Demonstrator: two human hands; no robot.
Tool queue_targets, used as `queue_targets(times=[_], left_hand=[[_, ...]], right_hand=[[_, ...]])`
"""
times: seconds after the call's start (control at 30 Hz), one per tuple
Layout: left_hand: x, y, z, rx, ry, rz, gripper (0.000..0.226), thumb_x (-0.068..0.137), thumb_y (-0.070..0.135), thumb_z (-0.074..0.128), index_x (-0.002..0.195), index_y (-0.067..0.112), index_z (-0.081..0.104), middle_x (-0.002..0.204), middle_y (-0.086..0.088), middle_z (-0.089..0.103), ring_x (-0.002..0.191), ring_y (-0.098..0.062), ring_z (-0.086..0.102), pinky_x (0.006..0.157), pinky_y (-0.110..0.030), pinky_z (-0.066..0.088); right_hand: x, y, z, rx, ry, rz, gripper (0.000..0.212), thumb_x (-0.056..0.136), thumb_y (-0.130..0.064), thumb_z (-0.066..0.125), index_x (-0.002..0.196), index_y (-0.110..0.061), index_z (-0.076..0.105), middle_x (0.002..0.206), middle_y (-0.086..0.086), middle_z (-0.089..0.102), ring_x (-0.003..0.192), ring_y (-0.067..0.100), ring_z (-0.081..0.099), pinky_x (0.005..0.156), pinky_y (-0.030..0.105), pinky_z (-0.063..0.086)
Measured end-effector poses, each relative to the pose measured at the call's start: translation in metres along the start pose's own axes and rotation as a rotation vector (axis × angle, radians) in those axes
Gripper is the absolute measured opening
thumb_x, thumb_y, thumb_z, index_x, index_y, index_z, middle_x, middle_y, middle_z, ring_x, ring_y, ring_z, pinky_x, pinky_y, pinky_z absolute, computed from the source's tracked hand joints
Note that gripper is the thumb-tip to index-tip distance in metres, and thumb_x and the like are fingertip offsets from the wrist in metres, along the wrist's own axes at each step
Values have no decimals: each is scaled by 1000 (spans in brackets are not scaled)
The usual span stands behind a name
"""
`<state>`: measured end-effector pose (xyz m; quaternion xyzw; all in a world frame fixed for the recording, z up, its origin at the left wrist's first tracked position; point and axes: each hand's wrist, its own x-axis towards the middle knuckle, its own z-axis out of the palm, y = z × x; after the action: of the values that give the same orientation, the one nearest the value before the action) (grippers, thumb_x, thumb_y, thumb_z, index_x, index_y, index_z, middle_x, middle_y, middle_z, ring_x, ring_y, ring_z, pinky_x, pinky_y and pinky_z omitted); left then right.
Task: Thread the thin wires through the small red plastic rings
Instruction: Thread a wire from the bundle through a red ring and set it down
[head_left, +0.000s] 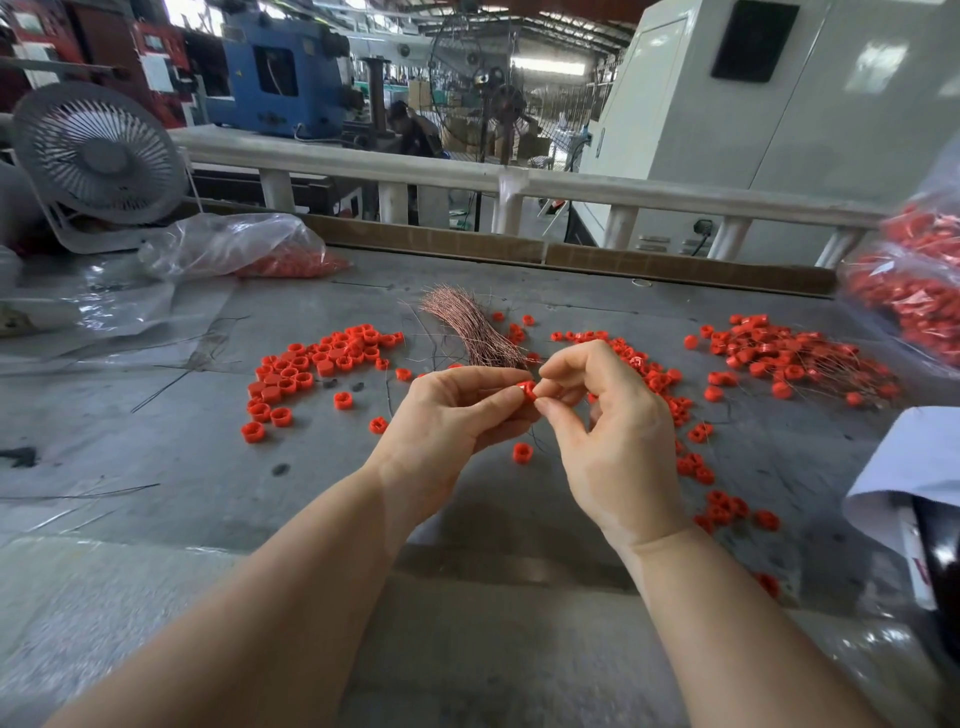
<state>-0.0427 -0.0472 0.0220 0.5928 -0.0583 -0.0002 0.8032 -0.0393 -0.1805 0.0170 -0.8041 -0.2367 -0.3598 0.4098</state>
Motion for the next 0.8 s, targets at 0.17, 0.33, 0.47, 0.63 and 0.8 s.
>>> queue_targets(times=[0.17, 0.33, 0.47, 0.63, 0.8], left_hand=[[0, 0, 0, -4, 2, 9, 16, 85, -4, 55, 93, 3, 67, 75, -7, 71, 68, -11, 68, 68, -19, 56], [0, 0, 0, -10, 3, 26, 17, 85, -5, 55, 90, 5, 67, 71, -3, 71, 66, -10, 68, 68, -19, 56], [1, -1, -1, -23, 9, 38, 16, 83, -4, 57, 93, 4, 67, 75, -5, 72, 68, -11, 68, 67, -19, 56], [2, -2, 0, -39, 7, 44, 15, 83, -3, 58, 90, 5, 67, 73, -4, 72, 65, -10, 68, 63, -17, 54], [2, -2, -1, -35, 8, 53, 15, 82, -3, 58, 89, 6, 67, 72, -4, 72, 65, -10, 68, 63, -17, 54]], right_hand=[[0, 1, 1, 12, -7, 37, 22, 78, 0, 70, 87, -17, 59, 79, -3, 63, 73, 9, 58, 67, 11, 43], [1, 2, 3, 37, -12, 83, 19, 77, -1, 70, 82, -18, 62, 77, -6, 62, 72, 7, 56, 66, 7, 38], [2, 2, 2, 23, -14, 52, 12, 77, -3, 70, 78, -14, 67, 77, -10, 58, 75, 5, 53, 68, 6, 37], [3, 2, 1, 44, -25, 46, 11, 77, 1, 69, 77, -10, 68, 79, -13, 53, 77, 3, 51, 69, 8, 39], [3, 2, 1, 21, -10, 8, 10, 77, 1, 68, 77, -8, 67, 79, -8, 55, 76, 4, 50, 71, 14, 43]])
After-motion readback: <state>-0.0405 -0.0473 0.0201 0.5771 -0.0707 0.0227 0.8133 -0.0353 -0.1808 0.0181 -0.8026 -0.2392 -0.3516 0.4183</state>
